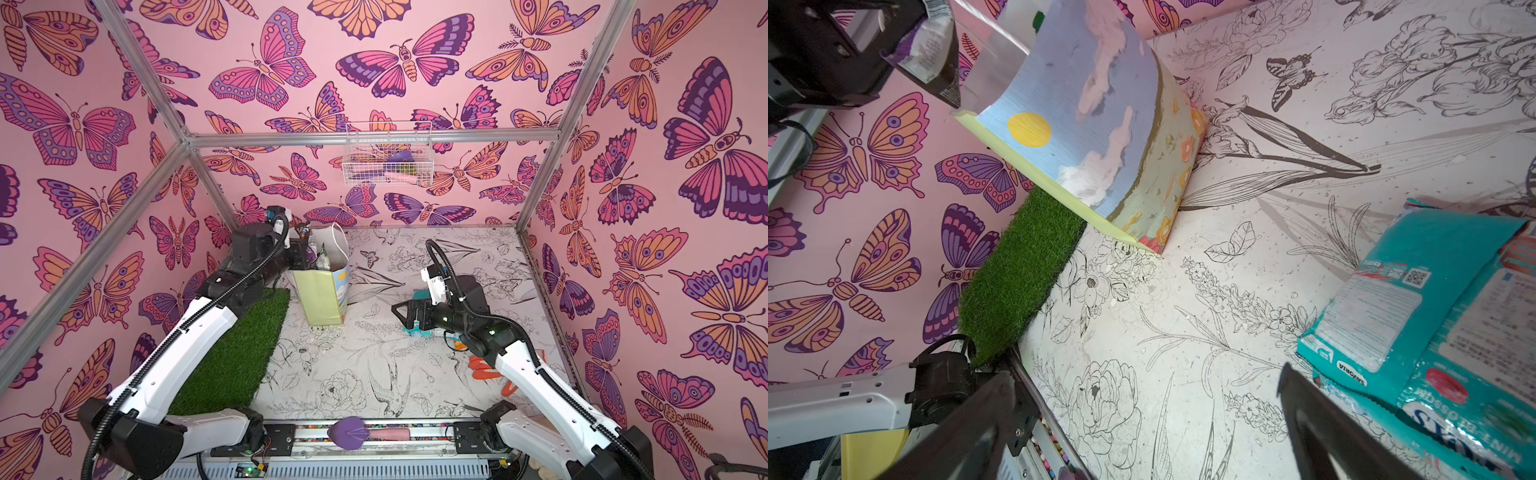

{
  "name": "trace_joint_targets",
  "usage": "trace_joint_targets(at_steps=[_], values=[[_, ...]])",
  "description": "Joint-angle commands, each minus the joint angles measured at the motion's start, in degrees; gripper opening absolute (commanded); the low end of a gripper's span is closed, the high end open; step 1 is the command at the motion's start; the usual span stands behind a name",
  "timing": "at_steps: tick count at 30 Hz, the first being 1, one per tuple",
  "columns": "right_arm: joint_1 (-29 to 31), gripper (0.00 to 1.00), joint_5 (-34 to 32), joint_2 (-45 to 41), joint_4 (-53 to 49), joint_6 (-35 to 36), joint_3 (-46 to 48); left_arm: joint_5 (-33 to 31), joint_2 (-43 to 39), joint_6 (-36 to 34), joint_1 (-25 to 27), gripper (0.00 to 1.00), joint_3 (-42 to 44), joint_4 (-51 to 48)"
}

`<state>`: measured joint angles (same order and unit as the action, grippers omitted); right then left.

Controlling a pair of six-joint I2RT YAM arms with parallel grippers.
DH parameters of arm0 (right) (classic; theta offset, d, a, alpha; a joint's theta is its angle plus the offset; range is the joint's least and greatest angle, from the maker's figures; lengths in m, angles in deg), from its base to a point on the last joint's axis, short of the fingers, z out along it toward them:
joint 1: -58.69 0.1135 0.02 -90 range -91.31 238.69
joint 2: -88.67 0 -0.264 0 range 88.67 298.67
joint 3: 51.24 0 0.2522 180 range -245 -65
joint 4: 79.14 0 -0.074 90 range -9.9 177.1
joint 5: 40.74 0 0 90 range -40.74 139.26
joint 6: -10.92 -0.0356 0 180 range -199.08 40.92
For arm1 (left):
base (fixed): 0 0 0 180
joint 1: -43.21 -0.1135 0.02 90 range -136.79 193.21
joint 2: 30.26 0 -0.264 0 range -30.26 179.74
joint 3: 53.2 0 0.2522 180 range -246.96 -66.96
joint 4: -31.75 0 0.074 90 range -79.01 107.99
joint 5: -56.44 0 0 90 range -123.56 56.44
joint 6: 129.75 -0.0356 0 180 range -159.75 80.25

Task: Place the snacks into the paper bag
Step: 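Lower the M&M's packet into the paper bag and open the left gripper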

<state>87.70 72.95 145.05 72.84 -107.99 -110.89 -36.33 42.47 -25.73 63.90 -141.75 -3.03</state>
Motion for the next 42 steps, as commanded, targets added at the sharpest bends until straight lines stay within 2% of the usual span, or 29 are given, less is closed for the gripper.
trace_joint_targets(at_steps=[1,26,32,42], values=[[0.48,0.99,1.10,-0.92,1.38,0.41,0.36,1.39,2.15,0.33,-0.61,0.03,-0.72,1.98],[0.95,0.99,1.72,-2.84,0.83,0.73,0.36,0.62,4.89,1.53,-2.10,0.11,2.38,2.96],[1.04,0.99,1.53,-3.38,0.43,0.74,0.53,0.31,5.13,2.07,-2.67,0.20,3.09,3.02],[1.05,0.99,1.28,-3.73,0.29,0.65,0.71,0.83,4.59,2.33,-3.09,0.27,3.77,3.04]])
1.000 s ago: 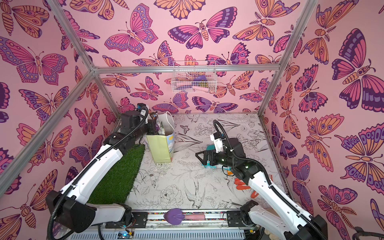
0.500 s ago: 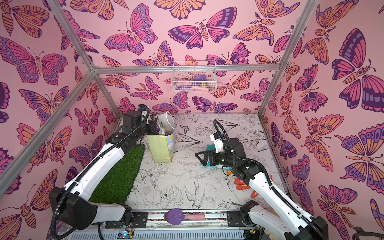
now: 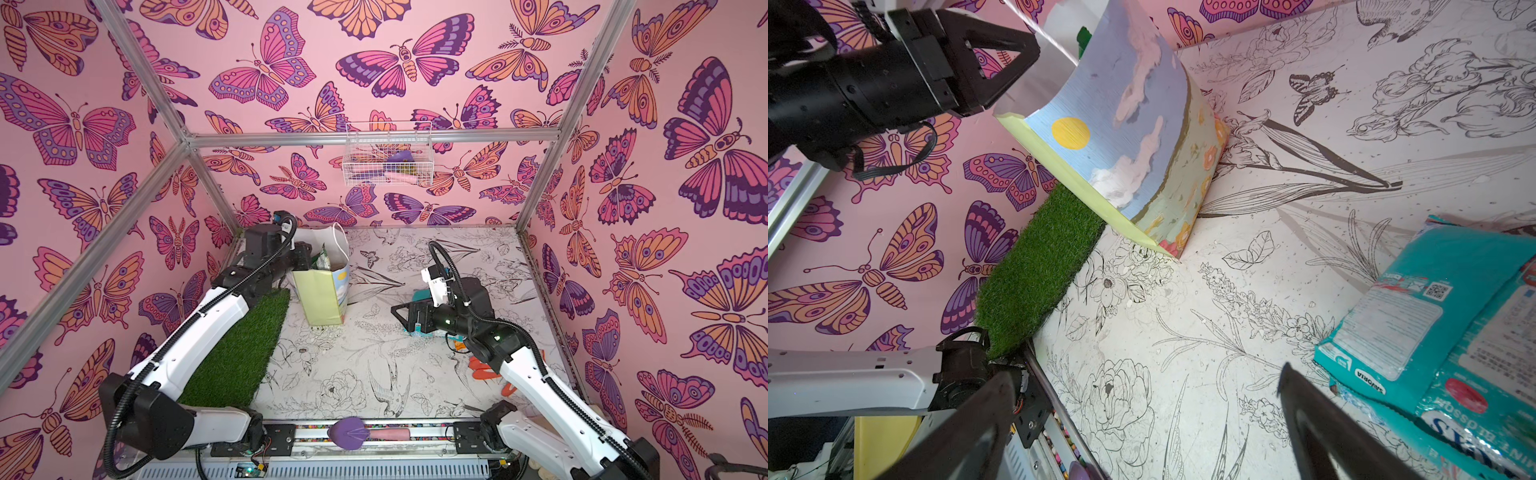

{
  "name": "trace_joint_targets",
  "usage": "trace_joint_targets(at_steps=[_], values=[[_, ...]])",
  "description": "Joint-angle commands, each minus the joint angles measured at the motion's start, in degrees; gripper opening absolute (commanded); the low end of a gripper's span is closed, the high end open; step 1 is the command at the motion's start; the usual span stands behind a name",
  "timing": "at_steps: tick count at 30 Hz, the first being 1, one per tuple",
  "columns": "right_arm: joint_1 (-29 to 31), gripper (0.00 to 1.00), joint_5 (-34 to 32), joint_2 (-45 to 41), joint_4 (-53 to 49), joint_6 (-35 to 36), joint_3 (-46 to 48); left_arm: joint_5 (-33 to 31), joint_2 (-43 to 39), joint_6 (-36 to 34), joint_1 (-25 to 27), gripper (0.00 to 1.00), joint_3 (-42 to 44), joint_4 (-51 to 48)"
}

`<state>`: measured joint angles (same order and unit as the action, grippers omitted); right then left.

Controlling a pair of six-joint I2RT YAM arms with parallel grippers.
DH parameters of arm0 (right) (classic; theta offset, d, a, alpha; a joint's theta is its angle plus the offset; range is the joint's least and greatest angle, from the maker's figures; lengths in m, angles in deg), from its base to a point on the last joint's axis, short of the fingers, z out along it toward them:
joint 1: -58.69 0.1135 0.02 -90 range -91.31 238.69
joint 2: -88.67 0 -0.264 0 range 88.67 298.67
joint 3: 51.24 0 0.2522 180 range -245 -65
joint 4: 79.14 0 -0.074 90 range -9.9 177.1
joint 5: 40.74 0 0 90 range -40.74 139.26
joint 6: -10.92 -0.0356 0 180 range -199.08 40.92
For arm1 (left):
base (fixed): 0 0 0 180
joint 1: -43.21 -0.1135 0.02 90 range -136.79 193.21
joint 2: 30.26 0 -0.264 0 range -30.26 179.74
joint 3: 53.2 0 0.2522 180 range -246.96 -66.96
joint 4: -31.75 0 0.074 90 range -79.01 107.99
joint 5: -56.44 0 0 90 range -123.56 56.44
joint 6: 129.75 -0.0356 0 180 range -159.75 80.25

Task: Place the snacks into the paper bag
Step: 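Lower the M&M's packet into the paper bag and open the left gripper, then raise the left gripper from the bag while the right gripper grasps teal bag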

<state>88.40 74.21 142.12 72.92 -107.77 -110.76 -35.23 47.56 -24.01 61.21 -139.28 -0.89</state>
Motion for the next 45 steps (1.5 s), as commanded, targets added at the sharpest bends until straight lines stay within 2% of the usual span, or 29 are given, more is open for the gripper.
trace_joint_targets(at_steps=[1,5,12,14,18,21,38,45], values=[[0.34,0.99,-0.21,-0.82,0.17,0.39,0.54,-0.18,-0.64,0.69,-0.42,0.29,1.39,0.90],[0.36,0.99,-1.27,-0.55,-0.26,0.30,0.76,0.84,-1.74,1.10,-0.37,0.35,1.78,0.86],[0.35,0.99,-6.80,0.30,-2.78,-0.18,0.42,3.14,-5.36,2.04,-0.32,0.59,2.18,0.96],[0.35,0.99,-9.30,0.47,-3.89,-0.65,0.23,3.57,-7.67,2.43,-0.25,0.62,2.31,0.99],[0.34,0.99,-16.52,1.57,-8.15,-1.51,-1.07,4.31,-10.22,2.84,0.19,0.65,2.38,0.98],[0.30,0.99,-19.41,3.21,-10.80,-2.18,-2.26,4.14,-12.15,2.65,0.71,0.66,2.62,0.90],[-0.61,0.99,-27.53,4.84,-16.23,-4.30,-3.81,7.16,-18.76,-0.60,5.86,0.66,4.77,-1.11],[-2.54,0.99,-28.73,5.17,-17.46,-4.53,-3.90,8.41,-21.50,-1.50,7.52,0.67,7.13,-2.04]])
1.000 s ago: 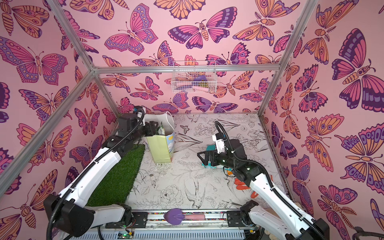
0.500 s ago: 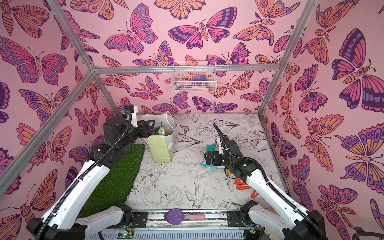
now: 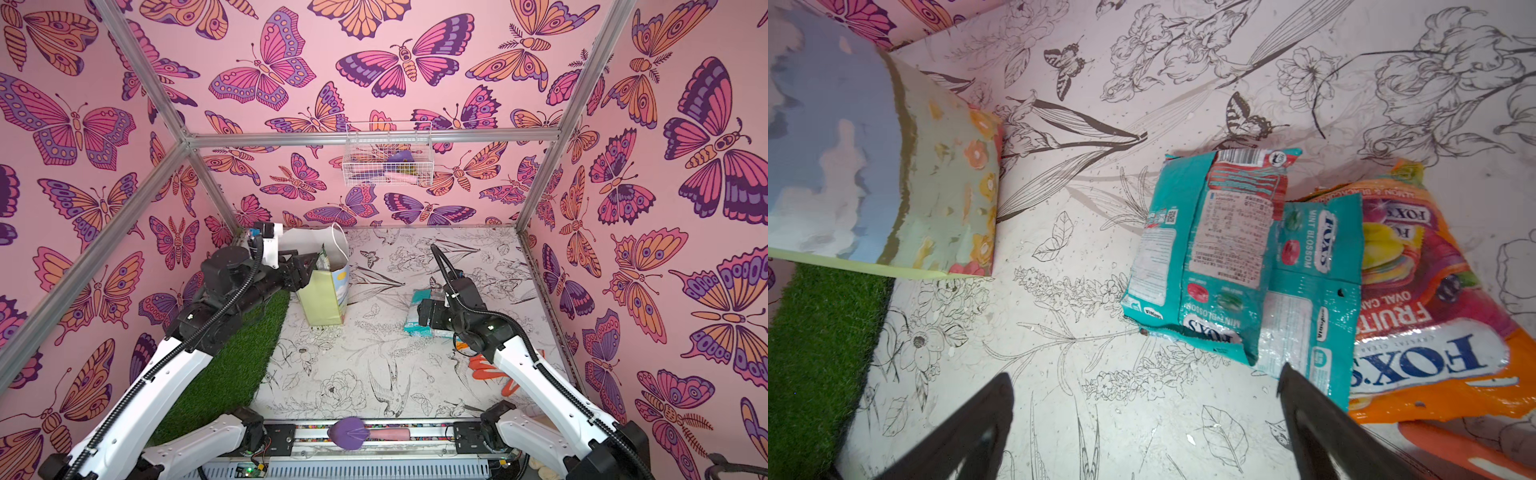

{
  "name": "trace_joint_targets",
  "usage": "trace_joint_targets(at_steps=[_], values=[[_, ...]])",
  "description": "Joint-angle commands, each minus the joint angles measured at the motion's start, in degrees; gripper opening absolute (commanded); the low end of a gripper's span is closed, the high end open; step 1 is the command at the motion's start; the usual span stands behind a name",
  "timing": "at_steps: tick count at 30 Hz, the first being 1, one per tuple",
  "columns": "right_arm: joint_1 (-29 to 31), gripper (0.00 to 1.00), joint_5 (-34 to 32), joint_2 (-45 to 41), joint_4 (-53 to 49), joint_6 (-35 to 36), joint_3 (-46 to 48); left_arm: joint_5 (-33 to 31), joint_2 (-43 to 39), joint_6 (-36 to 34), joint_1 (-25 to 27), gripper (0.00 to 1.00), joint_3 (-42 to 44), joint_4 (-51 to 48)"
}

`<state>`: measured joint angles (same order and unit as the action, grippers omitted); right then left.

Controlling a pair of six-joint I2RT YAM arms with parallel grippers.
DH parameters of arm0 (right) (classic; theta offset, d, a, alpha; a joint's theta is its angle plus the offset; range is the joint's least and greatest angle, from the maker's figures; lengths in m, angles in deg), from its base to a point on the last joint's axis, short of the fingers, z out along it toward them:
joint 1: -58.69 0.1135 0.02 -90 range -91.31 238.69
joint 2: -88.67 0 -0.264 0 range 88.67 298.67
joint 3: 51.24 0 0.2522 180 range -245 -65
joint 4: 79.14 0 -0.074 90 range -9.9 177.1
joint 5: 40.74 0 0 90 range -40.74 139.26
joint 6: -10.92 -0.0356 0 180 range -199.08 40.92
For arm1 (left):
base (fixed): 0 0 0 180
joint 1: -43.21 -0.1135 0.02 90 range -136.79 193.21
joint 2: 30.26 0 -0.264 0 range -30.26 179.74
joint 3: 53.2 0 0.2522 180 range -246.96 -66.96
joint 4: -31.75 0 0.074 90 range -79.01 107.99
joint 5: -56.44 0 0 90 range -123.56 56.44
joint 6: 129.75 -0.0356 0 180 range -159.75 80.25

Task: Place the snacks into the paper bag
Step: 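Raise the left gripper from the bag while the right gripper grasps teal bag, then close the right gripper on the teal Fox's bag while the left withdraws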

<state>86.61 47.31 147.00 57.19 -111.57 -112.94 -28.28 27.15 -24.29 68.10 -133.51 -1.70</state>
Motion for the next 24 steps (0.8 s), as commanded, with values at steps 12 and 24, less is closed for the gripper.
trace_joint_targets(at_steps=[12,24], values=[[-3.47,0.99,-1.14,2.26,-2.12,-0.09,-2.11,4.56,-3.12,-2.47,3.17,0.67,6.38,-1.39],[-6.19,0.99,0.09,6.24,-1.13,0.17,-2.88,4.36,-6.58,-3.43,7.89,0.68,10.55,-1.30]])
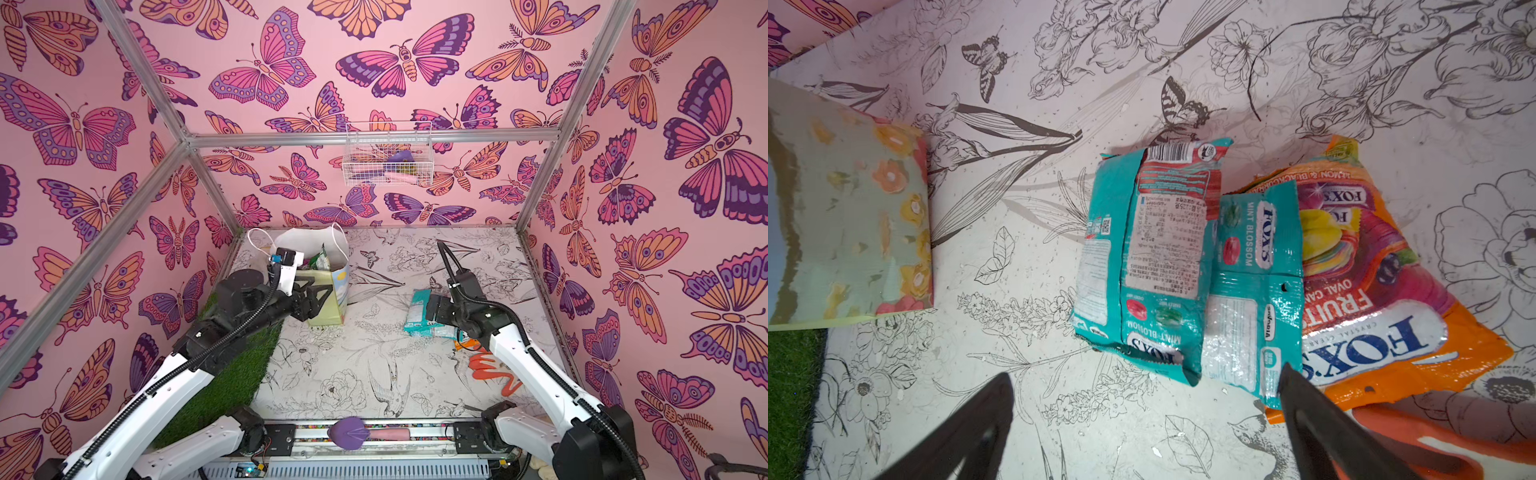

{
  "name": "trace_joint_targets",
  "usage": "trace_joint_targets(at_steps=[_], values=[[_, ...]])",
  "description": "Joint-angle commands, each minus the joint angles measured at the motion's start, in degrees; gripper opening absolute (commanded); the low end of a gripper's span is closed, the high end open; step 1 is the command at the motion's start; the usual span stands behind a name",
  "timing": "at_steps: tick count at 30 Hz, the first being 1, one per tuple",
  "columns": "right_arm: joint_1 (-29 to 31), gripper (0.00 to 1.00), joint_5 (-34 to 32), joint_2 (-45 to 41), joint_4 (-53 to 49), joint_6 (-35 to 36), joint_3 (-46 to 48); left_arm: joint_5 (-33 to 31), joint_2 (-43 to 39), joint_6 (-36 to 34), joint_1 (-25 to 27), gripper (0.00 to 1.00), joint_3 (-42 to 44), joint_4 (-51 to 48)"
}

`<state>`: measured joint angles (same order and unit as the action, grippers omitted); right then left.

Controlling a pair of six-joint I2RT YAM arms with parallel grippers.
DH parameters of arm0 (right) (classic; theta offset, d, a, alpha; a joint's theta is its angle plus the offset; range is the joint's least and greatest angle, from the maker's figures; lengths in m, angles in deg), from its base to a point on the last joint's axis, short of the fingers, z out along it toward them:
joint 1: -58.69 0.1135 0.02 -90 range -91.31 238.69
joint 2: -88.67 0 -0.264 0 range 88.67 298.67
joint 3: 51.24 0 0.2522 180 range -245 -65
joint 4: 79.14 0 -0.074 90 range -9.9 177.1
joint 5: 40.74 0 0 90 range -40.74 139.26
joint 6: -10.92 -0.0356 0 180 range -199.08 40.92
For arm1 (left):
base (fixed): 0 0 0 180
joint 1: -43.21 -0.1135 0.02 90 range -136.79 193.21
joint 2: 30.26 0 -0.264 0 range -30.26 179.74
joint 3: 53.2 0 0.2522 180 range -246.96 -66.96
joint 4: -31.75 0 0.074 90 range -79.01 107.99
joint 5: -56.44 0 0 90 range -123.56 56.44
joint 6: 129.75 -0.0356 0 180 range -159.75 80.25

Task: Place the snacks into the paper bag
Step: 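Close the right gripper on the teal Fox's bag while the left withdraws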

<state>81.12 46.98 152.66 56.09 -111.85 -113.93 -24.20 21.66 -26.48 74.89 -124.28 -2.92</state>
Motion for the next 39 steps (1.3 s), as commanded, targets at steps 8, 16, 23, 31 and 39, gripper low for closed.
trace_joint_targets(at_steps=[8,16,23,31,39], values=[[-1.66,1.00,1.71,2.52,1.21,0.63,-1.70,-1.05,-2.55,-2.11,4.11,0.68,3.99,-0.18],[-2.40,1.00,3.07,4.74,2.92,0.70,-1.01,-3.23,-2.93,-1.45,7.14,0.68,6.68,-0.16],[-2.50,0.98,3.91,7.11,3.75,0.86,-0.95,-5.22,-3.24,-0.62,9.66,0.68,8.84,0.00],[-2.66,0.92,5.15,9.74,4.31,1.27,-0.95,-6.11,-3.59,0.16,10.98,0.68,10.20,0.24],[-3.19,0.87,7.55,13.43,5.52,1.67,-1.10,-6.81,-4.22,0.70,11.81,0.68,11.33,0.38]])
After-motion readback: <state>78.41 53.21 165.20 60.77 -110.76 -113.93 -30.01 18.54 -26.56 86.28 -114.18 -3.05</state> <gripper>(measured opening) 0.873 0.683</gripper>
